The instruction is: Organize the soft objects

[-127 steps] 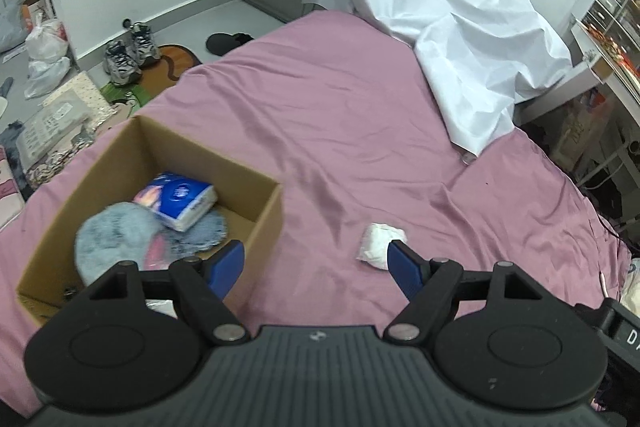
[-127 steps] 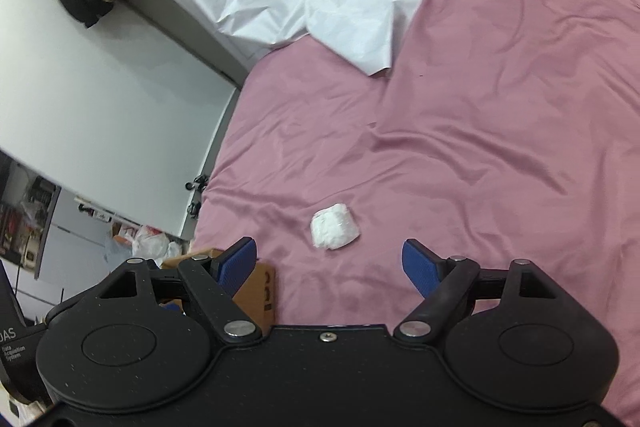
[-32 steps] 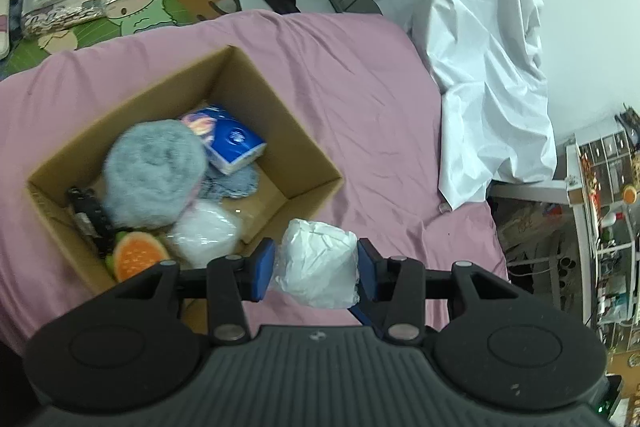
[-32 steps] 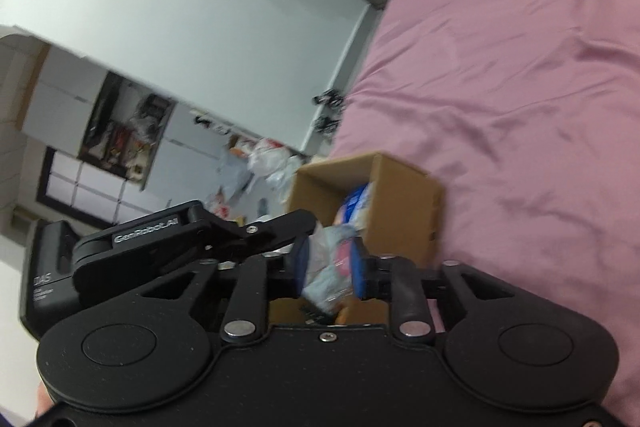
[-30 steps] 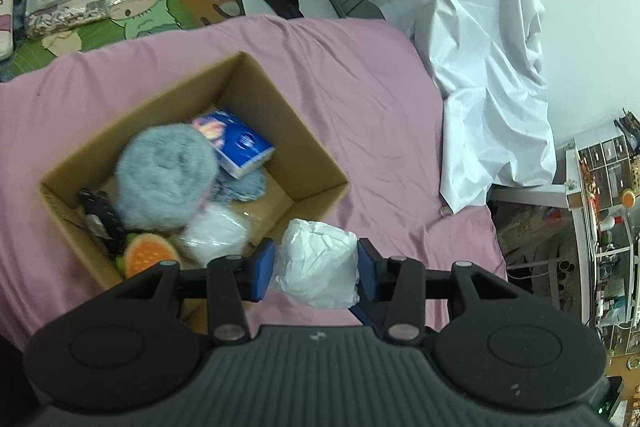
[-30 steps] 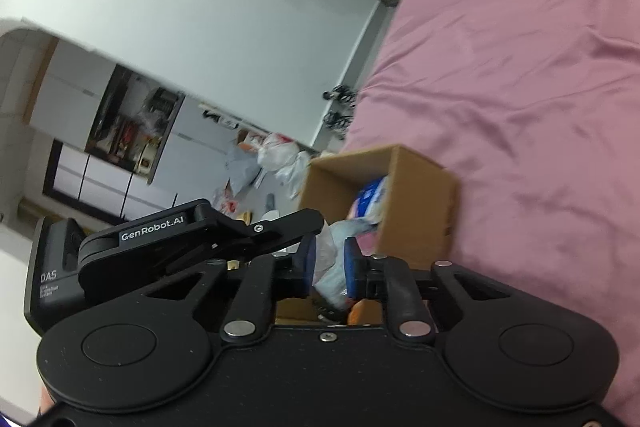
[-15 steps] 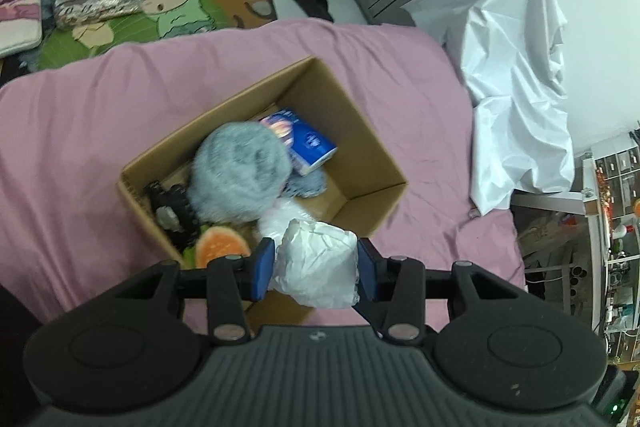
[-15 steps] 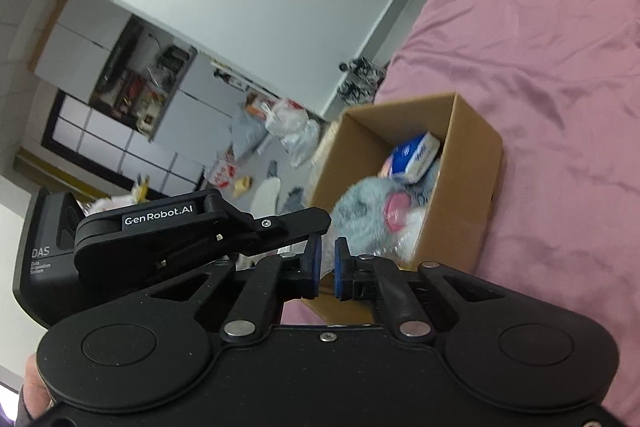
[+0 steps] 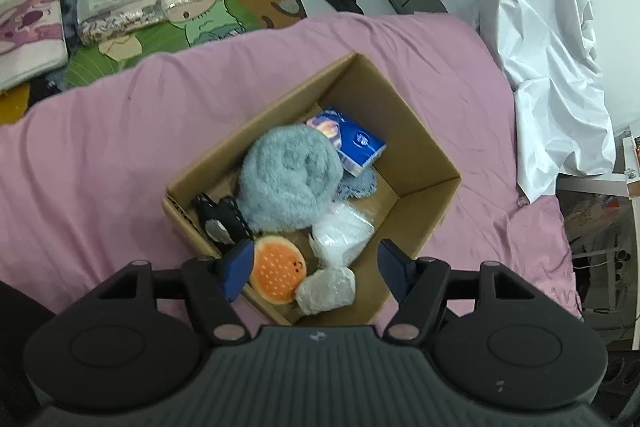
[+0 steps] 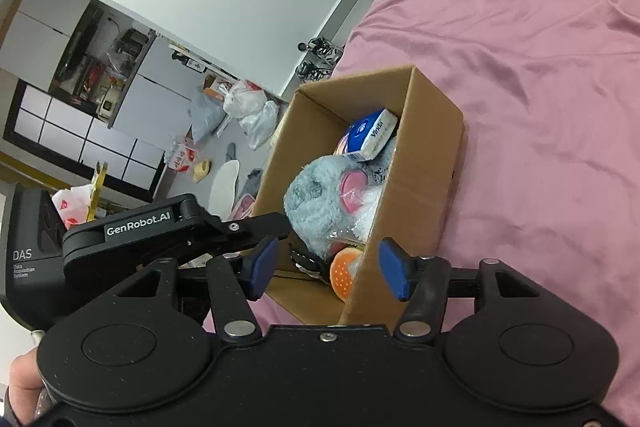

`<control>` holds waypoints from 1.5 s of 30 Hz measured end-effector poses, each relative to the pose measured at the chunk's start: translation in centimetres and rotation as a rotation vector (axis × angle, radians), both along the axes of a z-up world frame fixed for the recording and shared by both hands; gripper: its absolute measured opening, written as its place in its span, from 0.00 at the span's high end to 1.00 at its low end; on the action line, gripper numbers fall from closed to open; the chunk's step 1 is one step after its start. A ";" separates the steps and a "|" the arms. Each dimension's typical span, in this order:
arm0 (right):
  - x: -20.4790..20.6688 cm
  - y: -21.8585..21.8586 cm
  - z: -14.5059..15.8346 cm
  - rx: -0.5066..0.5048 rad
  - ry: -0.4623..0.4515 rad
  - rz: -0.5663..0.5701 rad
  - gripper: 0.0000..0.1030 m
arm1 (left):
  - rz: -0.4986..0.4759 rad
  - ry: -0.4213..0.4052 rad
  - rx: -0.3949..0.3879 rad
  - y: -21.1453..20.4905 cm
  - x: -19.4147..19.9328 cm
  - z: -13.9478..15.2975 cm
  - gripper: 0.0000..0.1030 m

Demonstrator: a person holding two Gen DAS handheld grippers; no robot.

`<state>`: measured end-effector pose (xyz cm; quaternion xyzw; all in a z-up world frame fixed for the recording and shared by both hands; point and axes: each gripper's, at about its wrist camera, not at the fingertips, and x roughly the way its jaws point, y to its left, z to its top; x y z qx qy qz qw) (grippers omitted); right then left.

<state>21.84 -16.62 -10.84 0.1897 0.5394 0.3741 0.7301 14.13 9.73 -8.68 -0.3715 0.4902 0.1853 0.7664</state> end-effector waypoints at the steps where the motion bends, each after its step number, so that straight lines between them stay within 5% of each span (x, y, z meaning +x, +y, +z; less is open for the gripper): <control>1: 0.1 0.1 -0.1 -0.004 0.000 -0.002 0.44 | 0.000 0.000 0.010 0.1 -0.1 0.2 0.35; 11: -0.7 -0.5 0.2 -0.017 -0.027 -0.024 0.33 | -0.088 0.029 0.085 -0.1 -0.5 1.7 0.24; 18: -1.5 -2.9 1.1 -0.057 -0.062 -0.141 0.32 | -0.163 0.030 0.132 -1.0 -1.6 3.1 0.21; 38: -6.4 -5.3 8.1 -0.219 -0.243 -0.214 0.00 | -0.338 -0.042 0.226 -3.9 -4.5 7.7 0.11; 45: -7.9 -6.0 10.2 -0.262 -0.286 -0.229 0.00 | -0.382 -0.088 0.264 -5.0 -5.6 9.4 0.05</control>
